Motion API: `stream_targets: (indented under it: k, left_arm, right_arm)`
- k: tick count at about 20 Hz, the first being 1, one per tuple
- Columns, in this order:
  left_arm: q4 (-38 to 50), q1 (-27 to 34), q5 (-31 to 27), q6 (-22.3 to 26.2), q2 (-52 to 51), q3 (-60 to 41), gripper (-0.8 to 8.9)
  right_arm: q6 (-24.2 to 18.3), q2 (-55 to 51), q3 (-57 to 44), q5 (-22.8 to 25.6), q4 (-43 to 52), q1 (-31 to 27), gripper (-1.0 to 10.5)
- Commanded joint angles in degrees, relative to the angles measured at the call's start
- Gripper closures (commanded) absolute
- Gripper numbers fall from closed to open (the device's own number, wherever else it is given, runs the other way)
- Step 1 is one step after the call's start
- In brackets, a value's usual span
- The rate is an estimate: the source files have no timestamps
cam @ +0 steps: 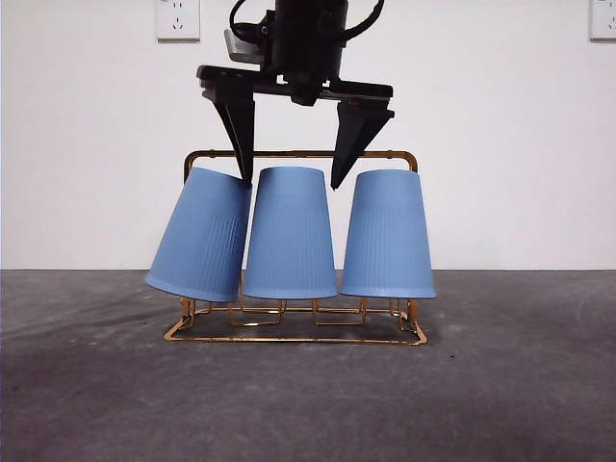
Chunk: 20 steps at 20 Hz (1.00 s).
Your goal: Pick the top cup and place it on cupholder, pick up the mid cup and place it on cupholder, last pick the bottom cup and place it on cupholder.
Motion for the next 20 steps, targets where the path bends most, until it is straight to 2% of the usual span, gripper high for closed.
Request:
stream_targets:
  k: [1,4,8,10,13,15,20]
  left_arm:
    - [0.6,-0.5,0.2,-0.1,0.2,0.5,3.46]
    - [0.7,-0.5,0.2,-0.1,0.2,0.5,3.46]
    - [1.2,-0.5,-0.2,-0.3,0.2,0.5,3.46]
    - [1.2,-0.5,-0.6,-0.9,0.2,0.5,3.46]
    - [1.2,-0.5,-1.1,-1.8,0.2,0.5,3.46]
    - [1.2,-0.5,-3.0,-3.0,0.2,0.5,3.47]
    - [1.1,-0.5,-5.3,-5.4,0.2,0.4,3.47]
  right_arm:
    - [-2.0,-1.2,5.3,-0.8,-2.2,0.6,4.6]
    - [-4.2,-6.0,8.0,0.0,-9.3,1.0,4.6]
    - [-5.6,-14.9,5.9,8.9,-17.8,1.0,4.6]
    - [-6.1,-22.0,-0.8,8.9,-17.8,1.0,4.6]
    - [-6.1,-35.8,-17.0,9.3,-17.5,0.9,4.6]
    - [-6.1,-47.0,-29.3,7.1,-12.5,0.9,4.6]
    - [-5.4,-76.0,-54.3,-5.3,2.1,0.9,4.6]
